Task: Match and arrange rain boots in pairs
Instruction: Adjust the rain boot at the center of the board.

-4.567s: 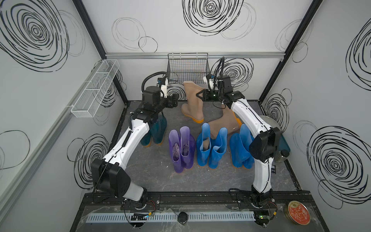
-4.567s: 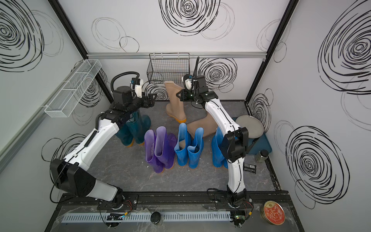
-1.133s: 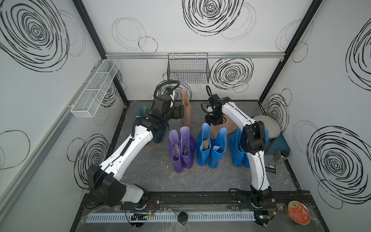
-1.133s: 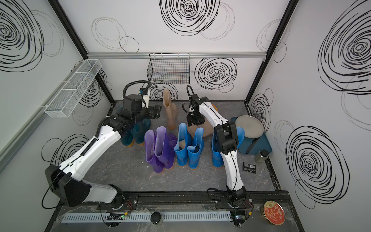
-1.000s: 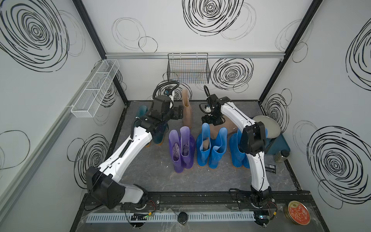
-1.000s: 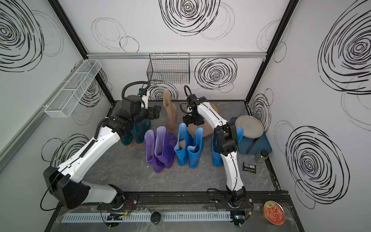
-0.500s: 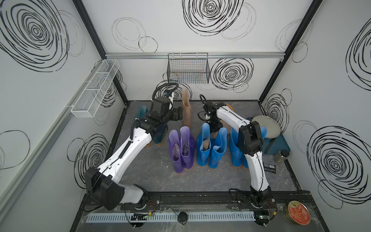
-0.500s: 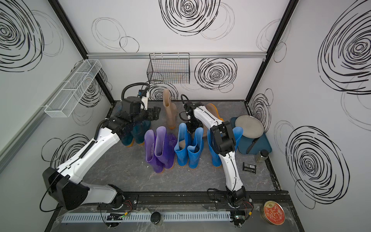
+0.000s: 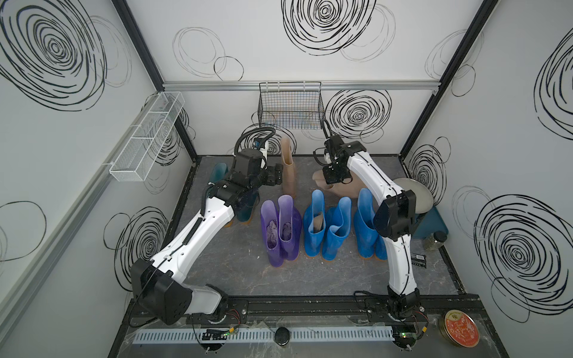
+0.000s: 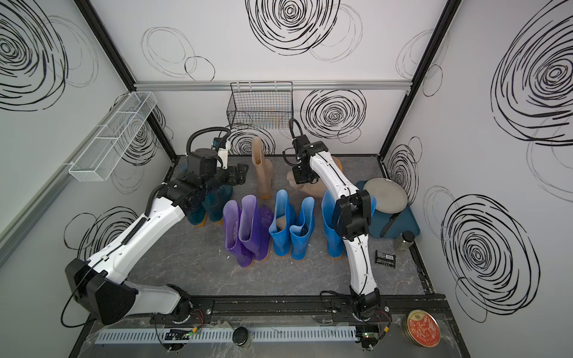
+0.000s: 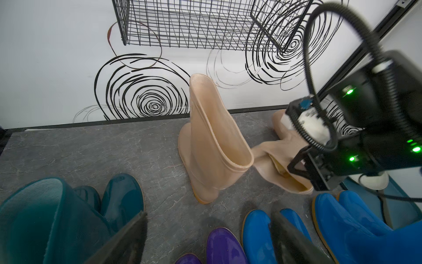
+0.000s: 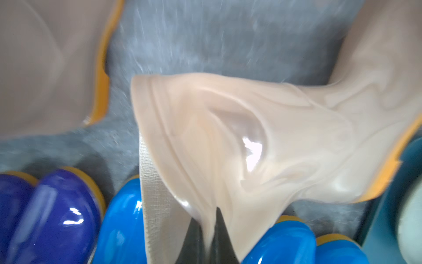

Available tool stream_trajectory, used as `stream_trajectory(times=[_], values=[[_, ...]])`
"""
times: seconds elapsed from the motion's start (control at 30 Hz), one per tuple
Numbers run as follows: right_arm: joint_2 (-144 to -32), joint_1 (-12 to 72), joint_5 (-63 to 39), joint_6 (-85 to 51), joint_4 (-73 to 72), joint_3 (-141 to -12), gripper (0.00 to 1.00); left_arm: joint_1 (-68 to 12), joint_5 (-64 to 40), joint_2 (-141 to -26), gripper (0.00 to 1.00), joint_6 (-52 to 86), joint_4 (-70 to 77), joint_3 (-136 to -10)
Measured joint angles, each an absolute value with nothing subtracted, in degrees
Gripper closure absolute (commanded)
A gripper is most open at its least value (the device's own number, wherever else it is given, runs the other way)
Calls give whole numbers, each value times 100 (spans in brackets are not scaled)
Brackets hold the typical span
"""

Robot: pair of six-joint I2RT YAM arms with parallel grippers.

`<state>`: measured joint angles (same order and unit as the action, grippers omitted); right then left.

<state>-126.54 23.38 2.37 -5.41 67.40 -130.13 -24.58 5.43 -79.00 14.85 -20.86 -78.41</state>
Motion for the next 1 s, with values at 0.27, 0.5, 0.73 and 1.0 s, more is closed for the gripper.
stream_trajectory(times=[0.27, 0.5, 0.73, 1.0], values=[[-12125, 2084, -233, 148, 6016, -13205, 100, -2528, 543, -7900, 13, 1538, -1929, -7841], [-12064, 1920, -961, 462, 5437, -13266, 100, -2700, 541, -7920, 13, 1555, -1688, -7841], [-11734, 1804, -1581, 495, 5162, -12663, 100, -2792, 497, -8064, 13, 1570, -1549, -7843], [-10374, 1785, -1809, -47, 4209, -10665, 31, -2814, 405, -8272, 12, 1564, -1518, -7929]])
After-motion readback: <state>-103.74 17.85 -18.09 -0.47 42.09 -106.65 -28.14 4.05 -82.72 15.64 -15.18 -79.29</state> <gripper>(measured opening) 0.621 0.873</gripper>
